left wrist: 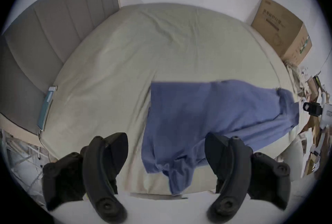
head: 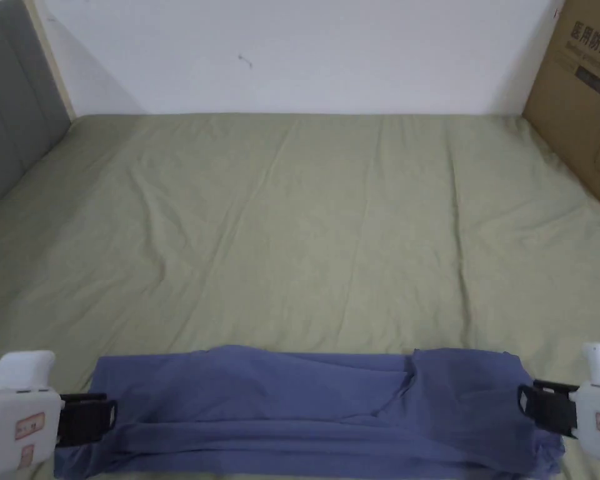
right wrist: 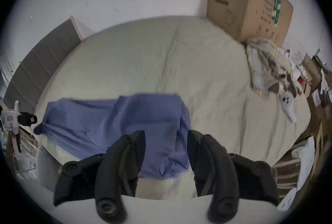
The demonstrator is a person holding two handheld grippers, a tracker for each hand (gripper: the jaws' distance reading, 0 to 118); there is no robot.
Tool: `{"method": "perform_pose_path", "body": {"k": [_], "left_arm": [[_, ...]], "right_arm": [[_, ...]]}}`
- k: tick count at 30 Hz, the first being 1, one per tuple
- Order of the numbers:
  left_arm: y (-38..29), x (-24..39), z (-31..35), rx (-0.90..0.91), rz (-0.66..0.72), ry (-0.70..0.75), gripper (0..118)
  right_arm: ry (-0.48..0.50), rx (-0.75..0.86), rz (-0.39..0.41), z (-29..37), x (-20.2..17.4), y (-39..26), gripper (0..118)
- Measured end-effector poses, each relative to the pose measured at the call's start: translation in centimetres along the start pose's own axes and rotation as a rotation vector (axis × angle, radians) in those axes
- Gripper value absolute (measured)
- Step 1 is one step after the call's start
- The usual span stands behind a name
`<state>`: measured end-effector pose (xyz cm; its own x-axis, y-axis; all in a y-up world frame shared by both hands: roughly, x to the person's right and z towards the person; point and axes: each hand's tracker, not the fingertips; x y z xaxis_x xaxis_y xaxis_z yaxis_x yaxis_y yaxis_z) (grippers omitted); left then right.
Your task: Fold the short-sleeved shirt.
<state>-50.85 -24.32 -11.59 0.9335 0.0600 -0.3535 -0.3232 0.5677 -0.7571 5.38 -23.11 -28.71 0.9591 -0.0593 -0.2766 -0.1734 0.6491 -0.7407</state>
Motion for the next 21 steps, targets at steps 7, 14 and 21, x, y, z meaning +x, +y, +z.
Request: {"method": "perform_pose_path", "body": {"k": [7, 14, 21], "left_arm": [[1.5, 2.4, 3.4, 0.091, 0.017, -0.131, 0], [0.2, 1.1, 4.0, 0.085, 0.145, -0.208, 0], [-1.4, -2.5, 3.9, 0.073, 0.259, -0.259, 0]], "right_arm": [[-0.001, 0.232, 0.055, 2.0, -6.0, 2.1, 2], [-0.072, 0.545, 0.063, 2.3, -13.3, 0.6, 1], [-0.044, 0.544, 0.154, 1.1, -18.3, 2.1, 1]]}}
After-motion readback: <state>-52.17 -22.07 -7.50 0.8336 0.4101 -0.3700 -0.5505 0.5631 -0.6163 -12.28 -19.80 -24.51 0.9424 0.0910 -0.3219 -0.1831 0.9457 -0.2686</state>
